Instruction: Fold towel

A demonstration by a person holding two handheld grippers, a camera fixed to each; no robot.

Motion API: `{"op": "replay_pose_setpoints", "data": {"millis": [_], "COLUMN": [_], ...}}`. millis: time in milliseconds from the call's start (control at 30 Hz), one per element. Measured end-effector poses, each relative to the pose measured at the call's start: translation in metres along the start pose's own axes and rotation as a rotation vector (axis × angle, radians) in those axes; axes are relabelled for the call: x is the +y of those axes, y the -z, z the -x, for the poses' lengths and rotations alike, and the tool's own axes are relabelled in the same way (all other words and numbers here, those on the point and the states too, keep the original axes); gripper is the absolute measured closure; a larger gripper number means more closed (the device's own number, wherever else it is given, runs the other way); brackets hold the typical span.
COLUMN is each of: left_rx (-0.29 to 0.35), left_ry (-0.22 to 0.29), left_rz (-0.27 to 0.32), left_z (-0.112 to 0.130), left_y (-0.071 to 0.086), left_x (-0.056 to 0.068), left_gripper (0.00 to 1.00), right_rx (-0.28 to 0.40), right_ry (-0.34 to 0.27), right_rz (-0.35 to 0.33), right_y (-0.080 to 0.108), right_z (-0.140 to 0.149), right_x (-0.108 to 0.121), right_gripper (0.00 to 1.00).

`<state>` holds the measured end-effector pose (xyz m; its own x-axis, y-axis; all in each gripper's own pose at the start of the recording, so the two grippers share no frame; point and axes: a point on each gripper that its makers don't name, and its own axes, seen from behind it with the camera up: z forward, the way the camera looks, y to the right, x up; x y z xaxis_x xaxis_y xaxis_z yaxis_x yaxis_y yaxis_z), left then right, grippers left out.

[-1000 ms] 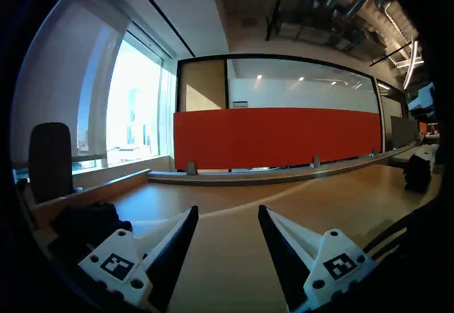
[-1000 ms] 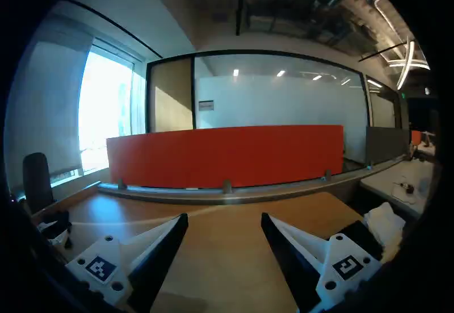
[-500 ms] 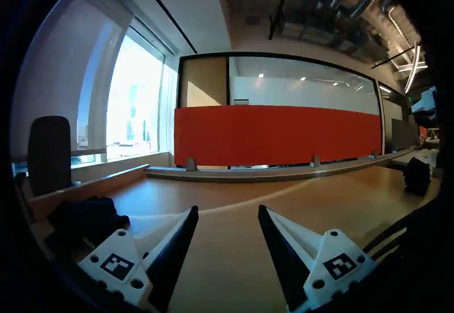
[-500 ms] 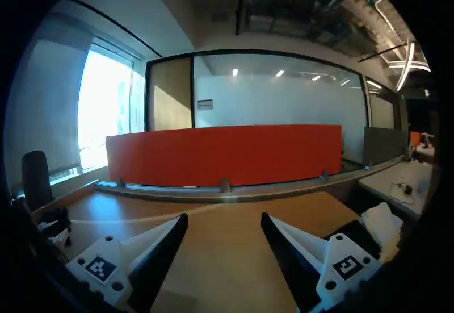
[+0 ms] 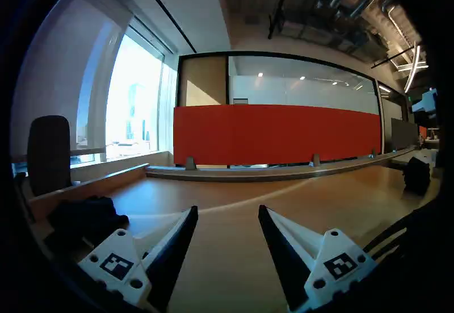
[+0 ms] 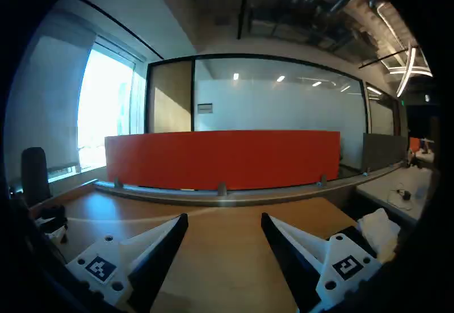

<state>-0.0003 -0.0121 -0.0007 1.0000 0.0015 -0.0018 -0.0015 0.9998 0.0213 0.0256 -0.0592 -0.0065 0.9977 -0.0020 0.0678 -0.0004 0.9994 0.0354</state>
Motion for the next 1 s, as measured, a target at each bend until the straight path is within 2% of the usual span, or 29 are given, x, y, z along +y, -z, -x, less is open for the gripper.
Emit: {"op": "replay_pose_setpoints", "data": {"millis": [33,100,567,800,1000], "left_rx": [0.000,0.000,-0.001,-0.001,-0.001], "left_ry": [0.000,0.000,0.000,0.000,0.000], "left_rz": [0.000,0.000,0.000,0.000,0.000], "left_z": [0.000,0.000,0.000,-0.002,-0.002], "left_y": [0.000,0.000,0.000,0.000,0.000], "left_x": [0.000,0.000,0.002,0.002,0.002], "left_gripper": [0.07,0.00,0.00,0.00,0.00], "right_rx": [0.004,0.014,0.062,0.061,0.071], "right_ry": [0.006,0.018,0.030,0.028,0.006], "right_rz": [0.003,0.008,0.044,0.056,0.035], "right_y": [0.000,0.000,-0.005,-0.009,-0.010], "right_z": [0.000,0.000,0.023,0.053,0.078], "right_x": [0.002,0.007,0.038,0.055,0.057], "right_gripper": [0.00,0.00,0.00,0.00,0.00]}}
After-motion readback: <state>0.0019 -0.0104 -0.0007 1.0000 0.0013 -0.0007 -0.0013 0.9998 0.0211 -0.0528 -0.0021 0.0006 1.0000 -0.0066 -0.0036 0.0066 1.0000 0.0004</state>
